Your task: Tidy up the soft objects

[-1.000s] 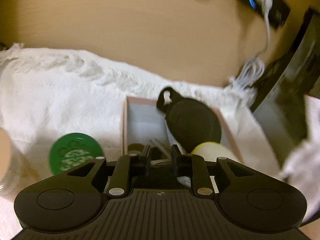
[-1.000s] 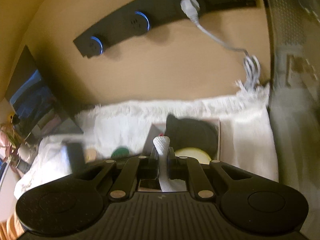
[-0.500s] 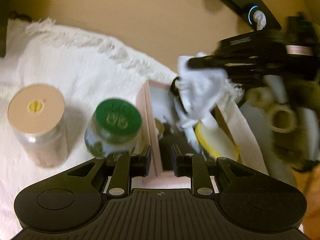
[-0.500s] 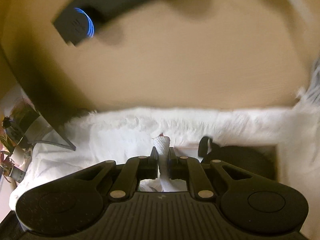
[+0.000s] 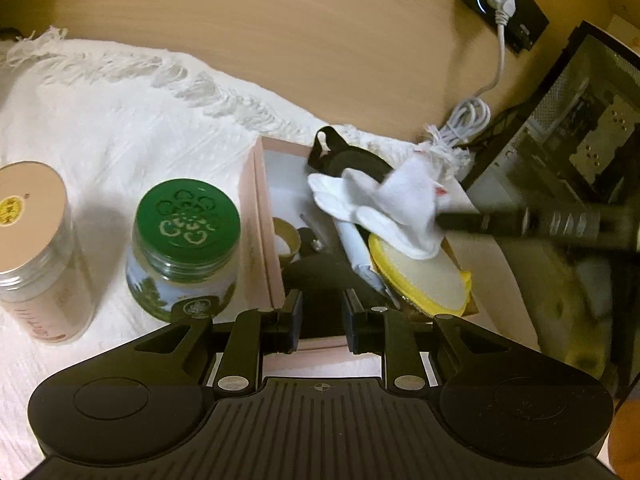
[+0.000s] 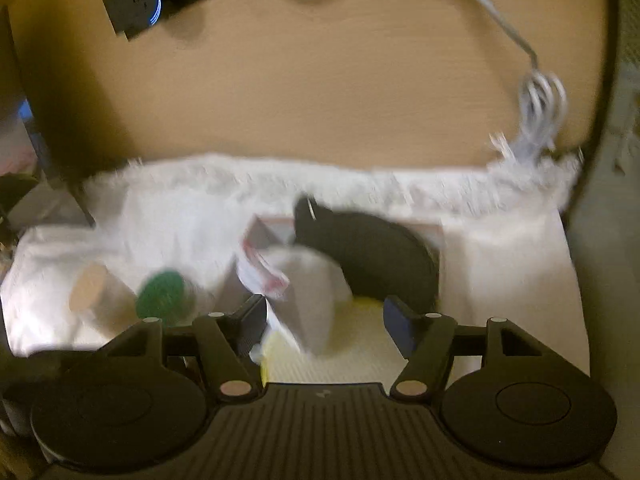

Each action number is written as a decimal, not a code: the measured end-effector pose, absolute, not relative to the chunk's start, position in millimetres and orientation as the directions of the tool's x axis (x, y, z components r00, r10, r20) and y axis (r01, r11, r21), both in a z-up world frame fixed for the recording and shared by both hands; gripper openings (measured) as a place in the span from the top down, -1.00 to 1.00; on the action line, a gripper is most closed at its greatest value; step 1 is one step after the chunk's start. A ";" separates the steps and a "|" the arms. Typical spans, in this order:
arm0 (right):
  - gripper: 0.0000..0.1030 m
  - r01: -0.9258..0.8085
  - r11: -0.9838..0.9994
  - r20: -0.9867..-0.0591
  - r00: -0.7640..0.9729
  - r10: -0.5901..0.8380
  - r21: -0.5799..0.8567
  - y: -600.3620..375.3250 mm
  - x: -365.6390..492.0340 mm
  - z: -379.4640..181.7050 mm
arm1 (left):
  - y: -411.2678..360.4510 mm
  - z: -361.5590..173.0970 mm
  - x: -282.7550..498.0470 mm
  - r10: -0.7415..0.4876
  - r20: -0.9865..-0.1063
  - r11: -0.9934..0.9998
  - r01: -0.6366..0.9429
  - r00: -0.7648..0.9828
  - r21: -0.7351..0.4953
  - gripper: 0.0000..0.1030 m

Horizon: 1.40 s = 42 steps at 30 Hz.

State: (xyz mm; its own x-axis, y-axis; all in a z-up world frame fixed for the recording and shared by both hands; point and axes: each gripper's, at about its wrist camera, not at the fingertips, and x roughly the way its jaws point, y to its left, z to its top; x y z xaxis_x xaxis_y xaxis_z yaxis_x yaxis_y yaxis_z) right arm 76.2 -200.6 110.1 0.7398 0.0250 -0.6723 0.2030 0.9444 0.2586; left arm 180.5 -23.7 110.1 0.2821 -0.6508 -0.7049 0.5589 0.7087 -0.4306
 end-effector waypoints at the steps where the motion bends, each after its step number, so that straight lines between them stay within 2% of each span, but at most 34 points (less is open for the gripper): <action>1: -0.18 0.216 0.940 -0.691 0.722 0.029 0.265 -200.7 77.8 99.6 | -24.1 109.7 180.6 -0.648 -0.707 0.711 0.559 0.284 -0.428 0.54; 3: -0.07 0.254 0.932 -0.728 0.685 0.016 0.259 -200.1 84.3 75.8 | -22.2 110.2 180.2 -0.642 -0.710 0.716 0.555 0.288 -0.422 0.54; 6: 0.01 0.280 0.903 -0.733 0.678 0.054 0.325 -205.6 98.4 56.2 | -18.1 110.8 178.9 -0.630 -0.717 0.726 0.553 0.298 -0.409 0.54; 11: 0.02 0.272 0.921 -0.719 0.695 0.012 0.278 -198.9 126.9 58.3 | -8.7 107.1 178.6 -0.615 -0.729 0.741 0.538 0.300 -0.403 0.54; 18: 0.01 0.300 0.918 -0.761 0.648 0.003 0.260 -200.6 119.2 58.5 | -8.1 115.9 177.5 -0.633 -0.708 0.731 0.543 0.313 -0.414 0.54; 20: 0.01 0.270 0.920 -0.733 0.680 0.026 0.283 -202.7 104.9 66.6 | -19.0 126.4 180.5 -0.664 -0.673 0.704 0.576 0.325 -0.416 0.54; 23: 0.01 0.265 0.926 -0.643 0.765 -0.034 0.267 -212.4 89.4 90.8 | -50.4 132.0 190.1 -0.663 -0.648 0.700 0.616 0.374 -0.360 0.54; 26: 0.00 0.317 0.918 -0.576 0.807 -0.130 0.237 -228.6 98.2 115.3 | -90.5 119.6 200.4 -0.632 -0.666 0.712 0.636 0.396 -0.297 0.54; 29: 0.00 0.360 0.899 -0.547 0.819 -0.176 0.250 -244.6 134.5 127.1 | -118.4 101.7 205.5 -0.571 -0.724 0.724 0.654 0.387 -0.221 0.53; 32: 0.09 0.368 0.889 -0.566 0.809 -0.161 0.274 -256.9 175.1 121.3 | -113.5 96.9 202.5 -0.547 -0.746 0.735 0.643 0.378 -0.213 0.53; 34: 0.51 0.352 0.894 -0.619 0.777 -0.115 0.276 -256.0 196.1 108.8 | -109.3 97.8 200.9 -0.533 -0.754 0.744 0.637 0.384 -0.202 0.53; 42: 0.52 0.315 0.871 -0.692 0.721 0.040 0.378 -247.1 189.8 68.0 | -93.9 107.9 196.0 -0.515 -0.753 0.753 0.635 0.409 -0.170 0.51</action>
